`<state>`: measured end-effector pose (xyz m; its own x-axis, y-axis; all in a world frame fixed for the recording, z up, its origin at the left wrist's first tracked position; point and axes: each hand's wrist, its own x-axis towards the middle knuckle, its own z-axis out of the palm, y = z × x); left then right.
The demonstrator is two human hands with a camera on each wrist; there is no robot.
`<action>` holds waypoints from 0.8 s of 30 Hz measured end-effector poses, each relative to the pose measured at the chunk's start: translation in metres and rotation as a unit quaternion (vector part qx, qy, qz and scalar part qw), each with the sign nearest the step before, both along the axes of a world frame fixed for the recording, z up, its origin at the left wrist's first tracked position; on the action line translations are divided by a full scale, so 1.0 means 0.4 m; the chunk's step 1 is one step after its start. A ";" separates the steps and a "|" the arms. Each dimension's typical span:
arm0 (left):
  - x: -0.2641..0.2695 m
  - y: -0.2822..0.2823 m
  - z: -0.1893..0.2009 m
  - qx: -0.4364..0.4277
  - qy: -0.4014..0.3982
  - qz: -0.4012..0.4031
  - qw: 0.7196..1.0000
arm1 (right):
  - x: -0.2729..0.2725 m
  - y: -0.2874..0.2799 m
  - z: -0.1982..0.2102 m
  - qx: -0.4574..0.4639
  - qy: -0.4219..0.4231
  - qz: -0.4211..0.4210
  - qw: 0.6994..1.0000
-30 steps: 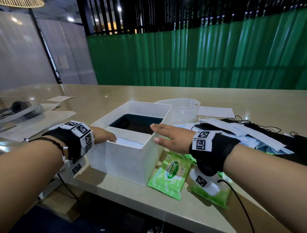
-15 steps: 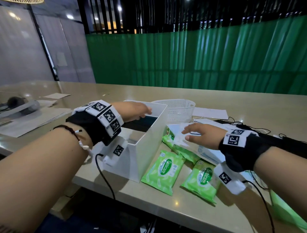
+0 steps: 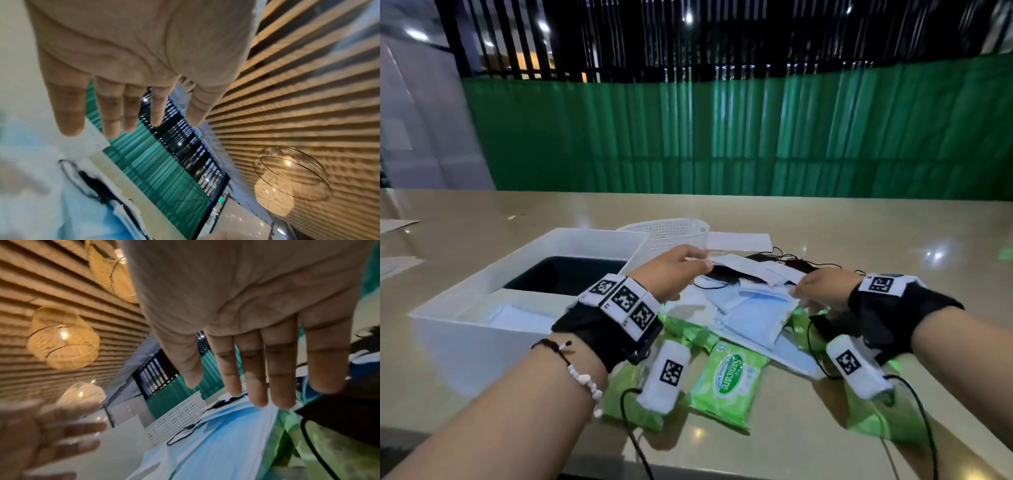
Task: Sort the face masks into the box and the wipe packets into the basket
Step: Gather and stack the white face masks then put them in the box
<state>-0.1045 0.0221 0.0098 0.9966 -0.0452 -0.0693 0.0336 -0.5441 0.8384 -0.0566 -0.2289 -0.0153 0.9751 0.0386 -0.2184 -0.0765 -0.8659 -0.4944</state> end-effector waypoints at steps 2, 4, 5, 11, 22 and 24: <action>0.037 -0.005 -0.038 -0.035 0.023 0.039 0.998 | 0.000 -0.014 -0.016 0.066 0.058 -0.034 0.996; 0.068 0.002 -0.076 -0.045 0.037 0.088 0.994 | 0.005 -0.025 -0.034 0.065 0.075 -0.039 0.994; 0.081 0.008 -0.096 -0.042 0.046 0.111 0.992 | 0.009 -0.030 -0.040 0.032 0.070 -0.030 0.997; 0.119 0.035 -0.192 -0.057 0.108 0.178 0.976 | 0.031 -0.037 -0.078 0.122 0.092 -0.076 0.985; 0.110 0.038 -0.213 -0.158 0.102 0.176 0.966 | 0.063 0.045 -0.156 0.264 0.127 -0.166 0.941; 0.093 0.027 -0.205 -0.168 0.128 0.150 0.966 | 0.061 0.054 -0.162 0.268 0.129 -0.172 0.939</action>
